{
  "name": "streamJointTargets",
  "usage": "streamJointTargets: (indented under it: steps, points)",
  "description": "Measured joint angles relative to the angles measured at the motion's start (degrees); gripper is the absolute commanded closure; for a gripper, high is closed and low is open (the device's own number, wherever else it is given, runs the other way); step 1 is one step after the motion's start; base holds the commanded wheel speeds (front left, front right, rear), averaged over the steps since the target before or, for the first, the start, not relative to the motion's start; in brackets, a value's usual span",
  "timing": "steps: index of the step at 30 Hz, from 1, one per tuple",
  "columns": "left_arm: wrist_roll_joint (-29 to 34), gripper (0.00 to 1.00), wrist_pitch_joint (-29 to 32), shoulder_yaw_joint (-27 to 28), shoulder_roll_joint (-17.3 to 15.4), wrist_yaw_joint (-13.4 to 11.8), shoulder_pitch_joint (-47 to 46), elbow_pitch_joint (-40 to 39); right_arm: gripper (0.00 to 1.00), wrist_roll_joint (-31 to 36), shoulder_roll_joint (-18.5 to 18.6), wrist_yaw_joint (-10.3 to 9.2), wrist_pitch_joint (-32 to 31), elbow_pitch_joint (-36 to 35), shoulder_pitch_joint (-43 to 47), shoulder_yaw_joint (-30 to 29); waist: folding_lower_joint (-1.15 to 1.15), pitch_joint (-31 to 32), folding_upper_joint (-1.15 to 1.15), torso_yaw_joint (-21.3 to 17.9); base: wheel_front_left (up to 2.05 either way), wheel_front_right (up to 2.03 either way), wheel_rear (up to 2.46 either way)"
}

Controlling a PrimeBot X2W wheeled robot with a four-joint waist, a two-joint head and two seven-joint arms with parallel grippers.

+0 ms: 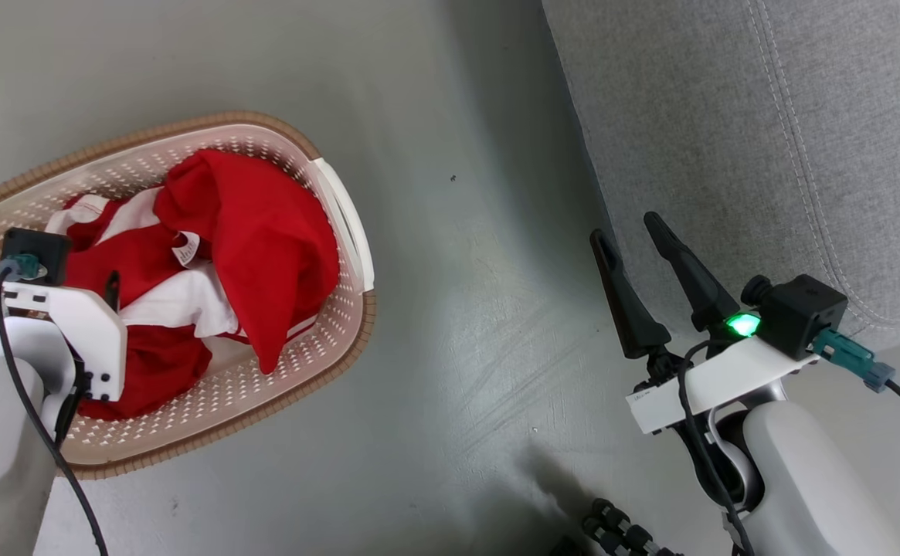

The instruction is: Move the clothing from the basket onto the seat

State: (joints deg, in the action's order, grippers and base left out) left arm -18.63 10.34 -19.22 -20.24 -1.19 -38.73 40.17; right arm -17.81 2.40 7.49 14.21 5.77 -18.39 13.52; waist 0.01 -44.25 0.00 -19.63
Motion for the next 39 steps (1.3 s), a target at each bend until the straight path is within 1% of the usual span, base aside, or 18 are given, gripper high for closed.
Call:
streamJointTargets:
  steps: [8,16,21,22,24,25,26,27,28,29,31,32,33,34,39]
  points:
    - [-0.5,0.00,0.3,0.8,-1.1,-0.2,-1.8,0.5,0.00,-1.0,0.0,0.00,0.0,-0.8,-1.0,0.8,0.00,-2.4,0.00,-1.1,0.00,0.00,0.00]
    - [-0.5,0.00,0.7,1.0,-1.2,-0.2,-2.6,0.7,0.00,-2.0,0.0,0.00,0.0,-1.2,-2.1,1.3,0.00,-4.8,0.00,-2.1,0.00,0.00,0.00]
    - [-0.5,0.00,0.7,1.0,-2.1,0.1,-4.2,0.6,0.00,-2.5,0.0,0.00,0.0,-1.4,-2.3,1.5,0.00,-5.9,0.00,-2.6,0.00,0.00,0.00]
    - [-0.5,0.13,0.7,1.0,-2.1,0.1,-4.5,0.6,0.00,-2.6,0.0,0.00,0.0,-1.5,-2.5,1.5,0.00,-6.2,0.00,-2.7,0.00,0.00,0.00]
    - [-0.5,0.29,0.6,1.1,-2.2,0.3,-4.9,0.5,0.00,-2.9,0.0,0.00,0.0,-1.6,-3.0,1.5,0.00,-6.6,0.00,-2.9,0.00,0.00,0.00]
    - [-0.5,0.41,0.6,1.0,-2.1,0.4,-4.9,0.6,0.00,-2.9,0.0,0.00,0.0,-1.6,-3.2,1.5,0.00,-6.8,0.00,-3.0,0.00,0.00,0.00]
    - [-0.6,0.50,0.7,1.0,-1.9,0.6,-4.9,0.8,0.00,-2.9,0.0,0.00,0.0,-1.7,-3.3,1.5,0.00,-7.0,0.00,-3.0,0.00,0.00,0.00]
    - [-0.8,0.52,0.7,1.0,-1.9,0.9,-4.9,1.0,0.00,-2.9,0.0,0.00,0.0,-1.7,-3.3,1.6,0.00,-7.2,0.00,-3.1,0.00,0.00,0.00]
    - [-0.9,0.57,0.7,1.0,-1.9,0.9,-4.9,1.0,0.00,-2.9,0.0,0.00,0.0,-1.6,-3.3,1.6,0.00,-7.4,0.00,-3.2,0.00,0.00,0.00]
    - [-1.0,0.68,0.7,0.9,-1.9,0.9,-4.9,1.0,0.00,-2.9,0.0,0.00,0.0,-1.6,-3.3,1.6,0.00,-7.5,0.00,-3.2,0.00,0.00,0.00]
    - [-1.0,0.75,0.7,0.9,-1.8,1.4,-4.9,1.0,0.00,-3.0,0.0,0.00,0.0,-1.6,-3.3,1.6,0.00,-7.8,0.00,-3.3,0.00,0.00,0.00]
    - [-1.0,0.83,0.7,0.7,-1.8,1.5,-4.9,1.0,0.00,-3.3,0.0,0.00,0.0,-1.6,-3.3,1.5,0.00,-8.0,0.00,-3.3,0.00,0.00,0.00]
    - [-1.0,0.88,0.7,0.6,-1.7,1.7,-4.9,1.0,0.00,-3.6,0.0,0.00,0.0,-1.6,-3.4,1.4,0.00,-8.0,0.00,-3.3,0.00,0.00,0.00]
    - [-1.0,1.00,0.7,0.5,-1.6,2.0,-4.9,1.0,0.00,-3.8,0.0,0.00,0.0,-1.5,-3.5,1.4,0.00,-8.0,0.00,-3.3,0.00,0.00,0.00]
    - [-1.0,1.00,0.3,0.1,-1.4,2.4,-4.9,0.9,0.00,-4.3,0.0,0.00,0.0,-1.5,-4.9,1.1,0.00,-7.9,0.00,-3.4,0.00,0.00,0.00]
